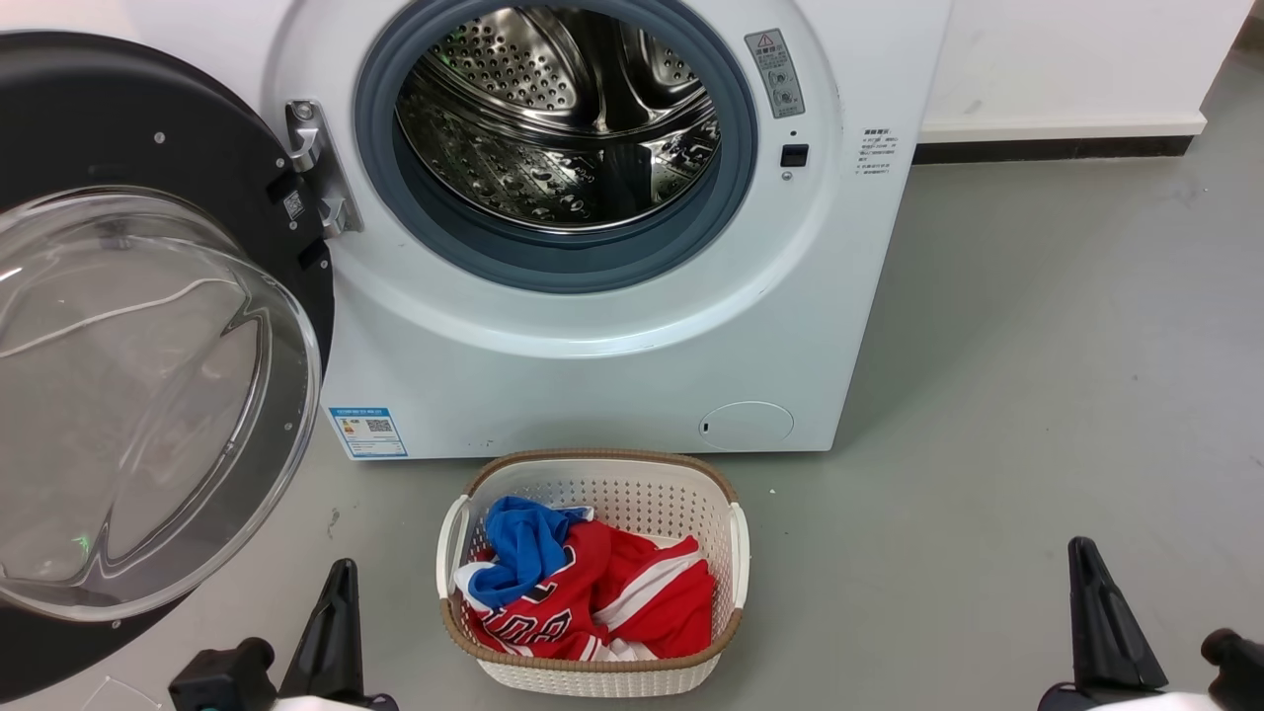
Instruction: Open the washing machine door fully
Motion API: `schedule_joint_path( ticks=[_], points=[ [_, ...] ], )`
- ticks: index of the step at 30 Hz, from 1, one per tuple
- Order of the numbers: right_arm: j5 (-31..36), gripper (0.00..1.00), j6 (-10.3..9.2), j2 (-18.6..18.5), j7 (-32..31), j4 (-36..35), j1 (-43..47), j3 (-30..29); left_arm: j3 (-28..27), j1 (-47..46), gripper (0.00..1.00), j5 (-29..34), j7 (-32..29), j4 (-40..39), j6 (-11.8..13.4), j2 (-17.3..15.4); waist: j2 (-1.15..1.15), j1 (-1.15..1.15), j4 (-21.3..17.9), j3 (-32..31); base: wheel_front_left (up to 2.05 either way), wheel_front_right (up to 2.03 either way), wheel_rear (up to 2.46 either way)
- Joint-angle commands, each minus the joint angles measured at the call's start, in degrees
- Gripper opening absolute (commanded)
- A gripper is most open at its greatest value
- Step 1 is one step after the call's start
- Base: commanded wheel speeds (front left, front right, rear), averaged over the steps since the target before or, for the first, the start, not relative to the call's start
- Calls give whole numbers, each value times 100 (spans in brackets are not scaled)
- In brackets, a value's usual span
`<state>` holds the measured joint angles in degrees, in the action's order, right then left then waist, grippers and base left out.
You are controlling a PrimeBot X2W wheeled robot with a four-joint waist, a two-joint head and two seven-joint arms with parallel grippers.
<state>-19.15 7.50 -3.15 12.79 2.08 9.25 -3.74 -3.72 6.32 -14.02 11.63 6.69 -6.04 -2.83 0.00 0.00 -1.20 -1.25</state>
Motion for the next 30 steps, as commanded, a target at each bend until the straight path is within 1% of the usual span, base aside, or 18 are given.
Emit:
schedule_joint_path(
  ticks=[1, 15, 30],
  points=[
    [-250, 0, 0, -59, -40, -44, -210, 13, -9, -187, 0, -249, -49, -64, -5, -6, 0, 0, 1, 2, 0, 0, 0],
    [-1703, 0, 0, -122, -323, 189, -475, 59, -46, -387, 0, -1716, -373, 66, -36, -6, 0, 0, 16, 20, 0, 0, 0],
    [-2997, 0, 0, -157, -604, 400, -714, 75, -100, -585, 0, -3048, -689, 208, -58, -7, 0, 0, 31, 38, 0, 0, 0]
  ],
)
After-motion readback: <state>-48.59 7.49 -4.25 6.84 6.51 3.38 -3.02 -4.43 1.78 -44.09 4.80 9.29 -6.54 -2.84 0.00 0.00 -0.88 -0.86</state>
